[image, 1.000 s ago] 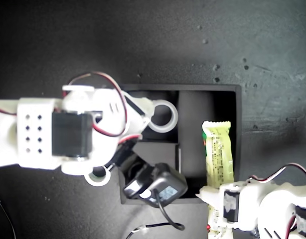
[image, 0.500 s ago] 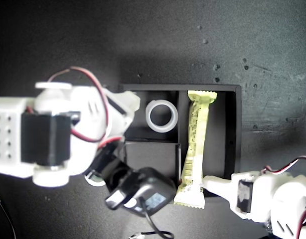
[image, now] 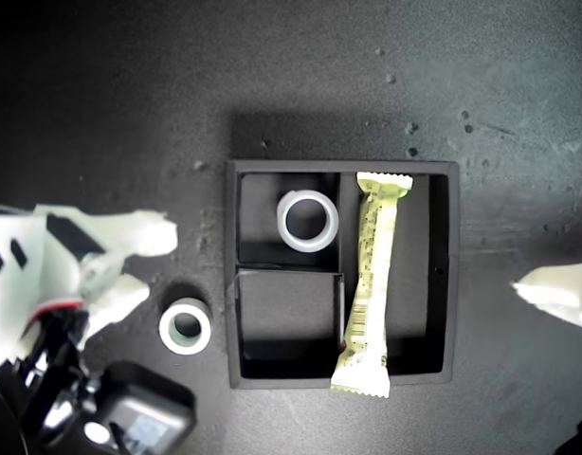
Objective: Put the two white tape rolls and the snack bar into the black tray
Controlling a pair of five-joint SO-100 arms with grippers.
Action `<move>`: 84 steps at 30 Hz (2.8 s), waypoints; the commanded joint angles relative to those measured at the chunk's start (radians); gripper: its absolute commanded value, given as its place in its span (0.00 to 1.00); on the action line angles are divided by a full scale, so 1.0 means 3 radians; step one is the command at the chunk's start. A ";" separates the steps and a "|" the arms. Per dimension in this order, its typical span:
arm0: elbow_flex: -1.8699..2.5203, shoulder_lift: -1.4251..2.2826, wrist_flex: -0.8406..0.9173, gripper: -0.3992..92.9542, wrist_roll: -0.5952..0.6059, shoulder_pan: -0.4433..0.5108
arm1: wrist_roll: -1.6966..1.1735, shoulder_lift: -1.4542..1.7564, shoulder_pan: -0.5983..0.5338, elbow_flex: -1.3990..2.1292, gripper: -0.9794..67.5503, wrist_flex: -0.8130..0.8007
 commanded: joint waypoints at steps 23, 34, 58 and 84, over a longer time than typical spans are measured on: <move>0.0235 -0.1324 -0.1294 0.14 -0.0849 0.0885 | 0.1631 0.2991 0.0036 0.4147 0.01 -0.1335; 0.0358 -0.1488 -0.1427 0.15 -0.0961 0.0833 | 0.1621 0.2996 -0.0077 0.4270 0.01 -0.1493; -0.0465 -0.0828 -0.0302 0.00 -0.0409 0.0460 | 0.1565 0.2996 -0.0276 0.4423 0.01 -0.1749; -0.5338 -0.4172 0.1595 0.00 0.0097 0.0230 | 0.1621 0.2996 -0.0419 0.4628 0.01 -0.1974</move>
